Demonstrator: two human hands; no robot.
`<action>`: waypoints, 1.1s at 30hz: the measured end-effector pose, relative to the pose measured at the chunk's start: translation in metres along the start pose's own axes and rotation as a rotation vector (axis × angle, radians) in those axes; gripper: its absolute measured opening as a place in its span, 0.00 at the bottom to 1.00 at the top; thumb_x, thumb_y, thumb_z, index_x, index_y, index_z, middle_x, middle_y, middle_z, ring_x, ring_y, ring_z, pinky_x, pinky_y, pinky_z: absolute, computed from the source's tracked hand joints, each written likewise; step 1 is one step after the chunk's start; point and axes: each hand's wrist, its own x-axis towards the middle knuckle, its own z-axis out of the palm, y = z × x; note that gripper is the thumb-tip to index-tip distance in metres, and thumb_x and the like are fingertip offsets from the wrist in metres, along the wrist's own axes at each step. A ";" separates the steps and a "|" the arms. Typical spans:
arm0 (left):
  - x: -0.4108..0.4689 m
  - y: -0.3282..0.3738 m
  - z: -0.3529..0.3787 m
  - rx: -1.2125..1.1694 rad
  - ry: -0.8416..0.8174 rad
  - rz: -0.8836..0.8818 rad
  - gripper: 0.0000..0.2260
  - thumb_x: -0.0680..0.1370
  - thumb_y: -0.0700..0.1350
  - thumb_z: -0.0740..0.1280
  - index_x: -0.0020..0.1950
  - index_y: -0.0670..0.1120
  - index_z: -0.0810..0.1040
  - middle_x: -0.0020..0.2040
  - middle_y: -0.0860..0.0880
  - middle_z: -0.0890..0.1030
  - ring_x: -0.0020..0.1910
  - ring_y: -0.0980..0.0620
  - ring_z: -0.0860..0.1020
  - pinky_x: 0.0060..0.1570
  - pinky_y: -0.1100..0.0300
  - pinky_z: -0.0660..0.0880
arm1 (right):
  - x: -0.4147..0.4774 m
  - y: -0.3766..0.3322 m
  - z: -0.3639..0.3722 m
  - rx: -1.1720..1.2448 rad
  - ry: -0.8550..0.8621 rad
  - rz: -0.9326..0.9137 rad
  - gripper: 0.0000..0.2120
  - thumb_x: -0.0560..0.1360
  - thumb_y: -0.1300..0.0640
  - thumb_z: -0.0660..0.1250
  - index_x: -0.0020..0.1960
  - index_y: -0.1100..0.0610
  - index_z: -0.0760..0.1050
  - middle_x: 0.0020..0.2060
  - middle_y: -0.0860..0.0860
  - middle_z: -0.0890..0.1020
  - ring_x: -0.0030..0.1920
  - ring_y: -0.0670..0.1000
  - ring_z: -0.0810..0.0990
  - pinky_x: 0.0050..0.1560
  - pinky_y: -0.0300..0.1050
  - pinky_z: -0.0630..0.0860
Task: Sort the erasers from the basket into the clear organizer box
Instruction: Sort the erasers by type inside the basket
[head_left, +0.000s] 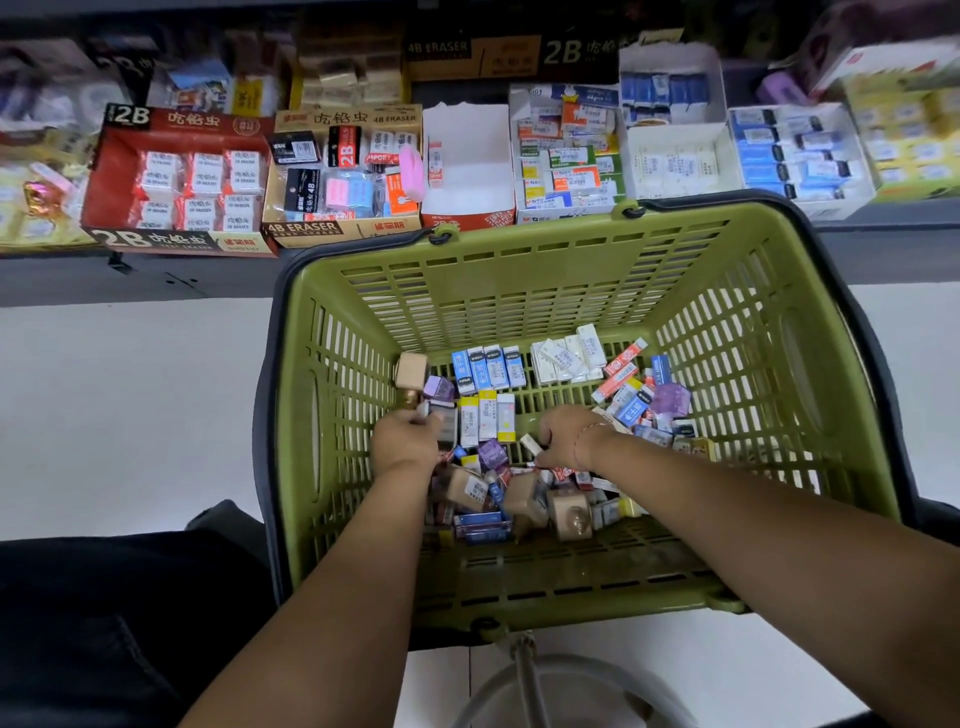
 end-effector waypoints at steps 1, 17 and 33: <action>-0.002 0.001 -0.003 0.089 0.010 0.004 0.11 0.78 0.46 0.68 0.53 0.38 0.80 0.51 0.41 0.83 0.40 0.46 0.76 0.41 0.59 0.70 | 0.001 -0.001 0.001 0.003 0.000 0.017 0.12 0.75 0.53 0.67 0.49 0.63 0.78 0.47 0.57 0.81 0.48 0.55 0.80 0.46 0.43 0.76; -0.043 0.077 0.083 0.376 -0.401 0.462 0.23 0.83 0.47 0.58 0.75 0.39 0.61 0.74 0.40 0.62 0.71 0.42 0.66 0.69 0.53 0.65 | 0.010 0.080 -0.073 0.785 0.464 0.287 0.12 0.77 0.61 0.64 0.58 0.64 0.77 0.47 0.61 0.81 0.45 0.56 0.79 0.47 0.45 0.76; -0.032 0.074 0.126 0.215 -0.300 0.275 0.26 0.81 0.42 0.57 0.78 0.43 0.54 0.75 0.41 0.57 0.68 0.39 0.68 0.61 0.47 0.73 | 0.033 0.074 -0.054 0.984 0.533 0.224 0.11 0.74 0.62 0.70 0.56 0.63 0.79 0.50 0.58 0.82 0.48 0.53 0.80 0.52 0.45 0.77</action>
